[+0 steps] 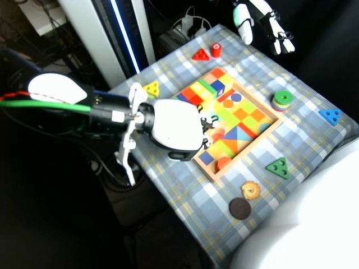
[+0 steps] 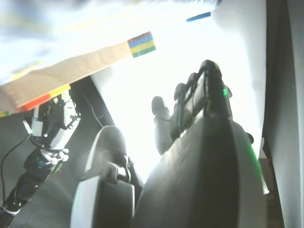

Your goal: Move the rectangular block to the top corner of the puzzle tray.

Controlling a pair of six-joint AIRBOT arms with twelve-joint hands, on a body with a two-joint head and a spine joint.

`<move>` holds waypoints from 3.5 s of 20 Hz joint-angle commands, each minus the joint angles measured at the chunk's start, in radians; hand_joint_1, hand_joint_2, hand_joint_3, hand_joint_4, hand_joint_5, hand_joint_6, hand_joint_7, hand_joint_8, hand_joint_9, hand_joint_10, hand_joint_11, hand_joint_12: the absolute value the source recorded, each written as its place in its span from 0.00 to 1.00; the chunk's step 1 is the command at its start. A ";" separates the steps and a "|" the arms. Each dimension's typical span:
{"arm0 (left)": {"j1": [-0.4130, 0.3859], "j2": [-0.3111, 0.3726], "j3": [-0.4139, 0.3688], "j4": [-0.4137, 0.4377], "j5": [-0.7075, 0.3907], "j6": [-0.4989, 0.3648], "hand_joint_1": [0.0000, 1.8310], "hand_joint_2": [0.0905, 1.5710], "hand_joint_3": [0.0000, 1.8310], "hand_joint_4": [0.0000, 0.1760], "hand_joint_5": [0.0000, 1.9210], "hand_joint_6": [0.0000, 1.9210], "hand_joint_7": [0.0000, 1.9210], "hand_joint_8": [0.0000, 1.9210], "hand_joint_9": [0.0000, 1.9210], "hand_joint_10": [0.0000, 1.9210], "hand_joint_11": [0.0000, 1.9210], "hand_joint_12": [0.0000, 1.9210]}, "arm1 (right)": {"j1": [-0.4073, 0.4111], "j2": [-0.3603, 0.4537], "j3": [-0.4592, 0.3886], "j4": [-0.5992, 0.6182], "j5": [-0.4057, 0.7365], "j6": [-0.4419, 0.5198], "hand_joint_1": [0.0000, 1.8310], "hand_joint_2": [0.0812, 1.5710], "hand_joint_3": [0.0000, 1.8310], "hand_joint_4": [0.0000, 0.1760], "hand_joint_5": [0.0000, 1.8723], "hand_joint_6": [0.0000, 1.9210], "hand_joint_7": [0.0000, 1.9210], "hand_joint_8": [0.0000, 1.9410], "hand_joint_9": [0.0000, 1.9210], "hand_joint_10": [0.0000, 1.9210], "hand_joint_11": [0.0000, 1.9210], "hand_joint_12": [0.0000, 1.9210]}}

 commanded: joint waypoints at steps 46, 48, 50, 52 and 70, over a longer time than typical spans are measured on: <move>-0.009 0.005 0.001 0.040 -0.095 -0.006 0.26 0.87 0.00 0.36 0.19 0.00 0.07 0.00 0.02 0.00 0.00 0.00 | 0.068 0.047 -0.077 -0.186 -0.042 0.082 0.84 0.76 0.00 0.36 0.23 0.00 0.53 1.00 0.72 1.00 0.76 1.00; -0.009 0.005 0.001 0.040 -0.095 -0.006 0.24 0.87 0.00 0.50 0.18 0.00 0.07 0.00 0.02 0.00 0.00 0.00 | 0.068 0.046 -0.075 -0.187 -0.044 0.082 0.83 0.76 0.00 0.52 0.24 0.00 0.57 0.99 0.73 1.00 0.76 1.00; -0.009 0.005 0.000 0.040 -0.095 -0.006 0.25 0.87 0.00 0.52 0.18 0.00 0.07 0.00 0.02 0.00 0.00 0.00 | 0.064 0.043 -0.075 -0.192 -0.046 0.082 0.84 0.76 0.00 0.33 0.24 0.00 0.60 1.00 0.73 1.00 0.76 1.00; -0.009 0.005 0.000 0.041 -0.094 -0.006 0.27 0.87 0.00 0.49 0.18 0.00 0.07 0.00 0.02 0.00 0.00 0.00 | 0.062 0.044 -0.073 -0.197 -0.053 0.082 0.75 0.77 0.00 0.47 0.23 0.00 0.41 0.79 0.69 1.00 0.73 1.00; -0.009 0.004 0.000 0.041 -0.086 -0.006 0.27 0.87 0.00 0.44 0.19 0.00 0.07 0.00 0.02 0.00 0.00 0.00 | 0.060 0.083 -0.072 -0.217 -0.086 0.082 0.79 0.80 0.00 0.65 0.21 0.00 0.61 1.00 0.75 1.00 0.78 1.00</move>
